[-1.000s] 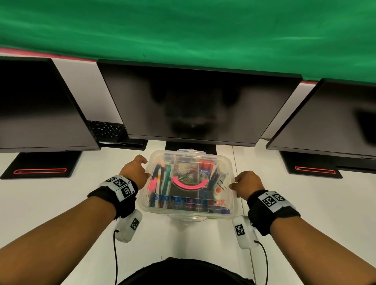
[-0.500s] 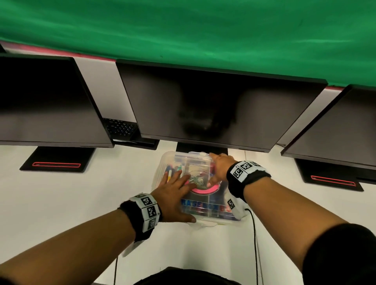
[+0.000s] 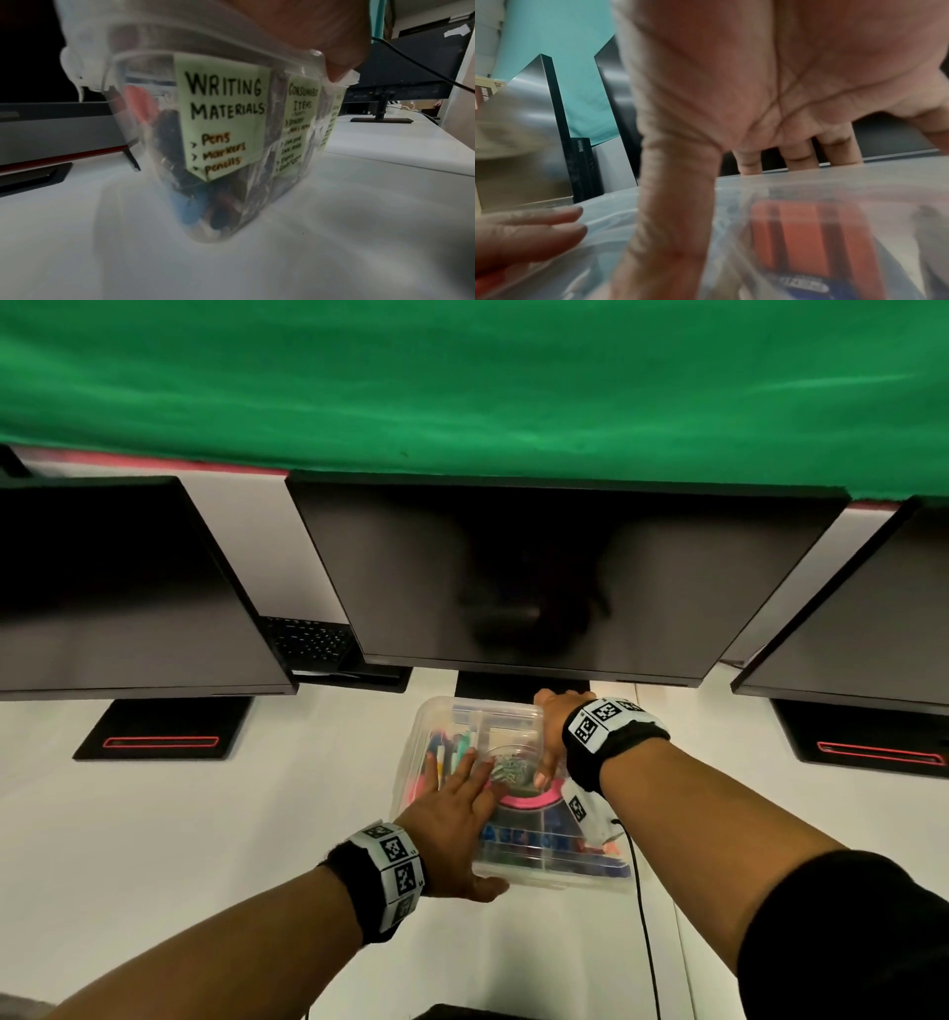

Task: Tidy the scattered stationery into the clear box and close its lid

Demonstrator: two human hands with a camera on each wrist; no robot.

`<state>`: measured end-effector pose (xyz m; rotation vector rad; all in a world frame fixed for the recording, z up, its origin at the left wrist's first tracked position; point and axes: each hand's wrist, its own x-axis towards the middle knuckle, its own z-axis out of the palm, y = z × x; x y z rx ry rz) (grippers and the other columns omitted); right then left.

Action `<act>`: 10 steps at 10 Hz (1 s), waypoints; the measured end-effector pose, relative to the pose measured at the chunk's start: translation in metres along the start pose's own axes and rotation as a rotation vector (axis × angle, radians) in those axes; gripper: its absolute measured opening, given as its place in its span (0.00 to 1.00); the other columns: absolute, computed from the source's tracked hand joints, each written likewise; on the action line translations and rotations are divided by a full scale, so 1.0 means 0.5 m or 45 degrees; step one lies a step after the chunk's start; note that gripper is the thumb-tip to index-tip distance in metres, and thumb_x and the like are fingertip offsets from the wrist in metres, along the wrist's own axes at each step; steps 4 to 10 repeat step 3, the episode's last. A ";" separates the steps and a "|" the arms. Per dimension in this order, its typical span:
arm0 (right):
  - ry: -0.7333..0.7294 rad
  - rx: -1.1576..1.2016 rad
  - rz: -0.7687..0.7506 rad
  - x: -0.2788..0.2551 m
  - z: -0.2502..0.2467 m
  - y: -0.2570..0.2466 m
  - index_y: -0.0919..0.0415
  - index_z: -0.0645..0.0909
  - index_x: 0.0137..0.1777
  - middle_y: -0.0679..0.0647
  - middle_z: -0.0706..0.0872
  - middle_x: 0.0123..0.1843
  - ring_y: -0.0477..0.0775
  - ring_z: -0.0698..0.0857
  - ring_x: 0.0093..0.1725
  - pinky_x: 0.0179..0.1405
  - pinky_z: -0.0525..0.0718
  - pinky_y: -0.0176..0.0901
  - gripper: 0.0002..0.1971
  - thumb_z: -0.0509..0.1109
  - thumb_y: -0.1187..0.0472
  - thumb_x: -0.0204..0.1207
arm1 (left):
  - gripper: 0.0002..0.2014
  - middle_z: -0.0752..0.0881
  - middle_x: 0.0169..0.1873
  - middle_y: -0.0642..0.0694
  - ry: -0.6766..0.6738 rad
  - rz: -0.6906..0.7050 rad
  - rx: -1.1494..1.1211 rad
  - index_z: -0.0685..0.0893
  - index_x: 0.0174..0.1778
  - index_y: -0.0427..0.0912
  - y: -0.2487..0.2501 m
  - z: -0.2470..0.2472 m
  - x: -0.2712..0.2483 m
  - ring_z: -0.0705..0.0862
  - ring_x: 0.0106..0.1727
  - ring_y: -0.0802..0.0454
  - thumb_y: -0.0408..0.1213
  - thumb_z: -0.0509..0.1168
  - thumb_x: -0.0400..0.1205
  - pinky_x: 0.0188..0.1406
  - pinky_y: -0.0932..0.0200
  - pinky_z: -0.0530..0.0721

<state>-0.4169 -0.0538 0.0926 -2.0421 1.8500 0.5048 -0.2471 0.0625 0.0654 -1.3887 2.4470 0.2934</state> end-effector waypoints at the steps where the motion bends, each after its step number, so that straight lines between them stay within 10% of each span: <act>1: 0.036 -0.009 0.001 0.003 0.001 -0.007 0.50 0.66 0.70 0.58 0.80 0.64 0.65 0.77 0.66 0.60 0.81 0.58 0.52 0.88 0.52 0.43 | 0.54 0.35 0.82 0.42 -0.013 0.027 0.003 0.36 0.81 0.48 -0.003 -0.001 0.000 0.24 0.76 0.44 0.73 0.55 0.70 0.77 0.29 0.31; 10: 0.052 0.245 0.041 -0.033 0.009 0.017 0.48 0.64 0.75 0.57 0.71 0.71 0.62 0.69 0.72 0.69 0.74 0.58 0.48 0.84 0.49 0.55 | 0.50 0.36 0.83 0.50 0.054 0.073 -0.237 0.38 0.82 0.54 -0.024 -0.006 -0.020 0.31 0.82 0.47 0.77 0.49 0.70 0.80 0.37 0.30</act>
